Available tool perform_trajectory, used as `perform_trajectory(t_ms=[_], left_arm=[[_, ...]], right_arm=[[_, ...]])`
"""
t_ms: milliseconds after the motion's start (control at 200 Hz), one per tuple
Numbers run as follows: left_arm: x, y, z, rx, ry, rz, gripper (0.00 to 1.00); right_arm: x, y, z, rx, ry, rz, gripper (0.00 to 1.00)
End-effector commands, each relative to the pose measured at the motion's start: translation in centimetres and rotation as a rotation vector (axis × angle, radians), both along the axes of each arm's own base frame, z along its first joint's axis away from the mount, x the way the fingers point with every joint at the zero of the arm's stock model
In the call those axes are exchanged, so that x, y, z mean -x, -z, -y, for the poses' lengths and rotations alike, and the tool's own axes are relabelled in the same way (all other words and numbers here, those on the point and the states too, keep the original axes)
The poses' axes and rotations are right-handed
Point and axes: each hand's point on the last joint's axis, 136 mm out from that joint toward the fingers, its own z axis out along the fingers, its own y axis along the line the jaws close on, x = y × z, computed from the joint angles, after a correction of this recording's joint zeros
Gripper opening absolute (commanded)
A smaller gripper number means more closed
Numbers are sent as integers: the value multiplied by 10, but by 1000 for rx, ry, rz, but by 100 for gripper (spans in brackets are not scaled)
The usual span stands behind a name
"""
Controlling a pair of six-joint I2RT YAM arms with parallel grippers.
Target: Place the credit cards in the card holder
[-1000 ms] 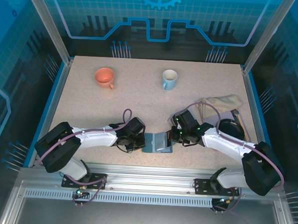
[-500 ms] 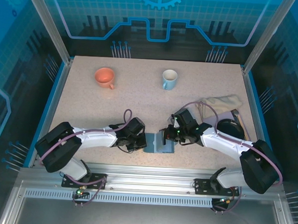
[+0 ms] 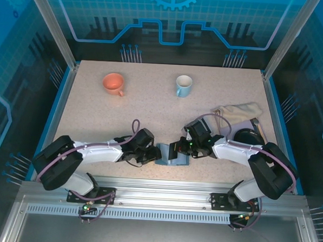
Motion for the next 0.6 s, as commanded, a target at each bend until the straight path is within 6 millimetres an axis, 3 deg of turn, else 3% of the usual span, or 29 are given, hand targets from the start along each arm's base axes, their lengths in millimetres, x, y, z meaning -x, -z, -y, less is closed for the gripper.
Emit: perform_trajectory(t_ms=[0,150,385,465,595], left_arm=[[4,0,-23,-70,-43,23,52],[0,-11,-26,-57,-55,71,61],[-12,-16,2,-22,43,90,66],[-15,-7,4,-47,52,76,61],[-17,7,8,-75,67,44,40]], right_arm=[[11,19,10,44,14,-48,1],[13,20,10,41,10,-55,1],[12,13,3,-5,-5,-43,1],[12,9,-1,-25,-13,-37,1],[10,1,0,-35,-12,-27,2]])
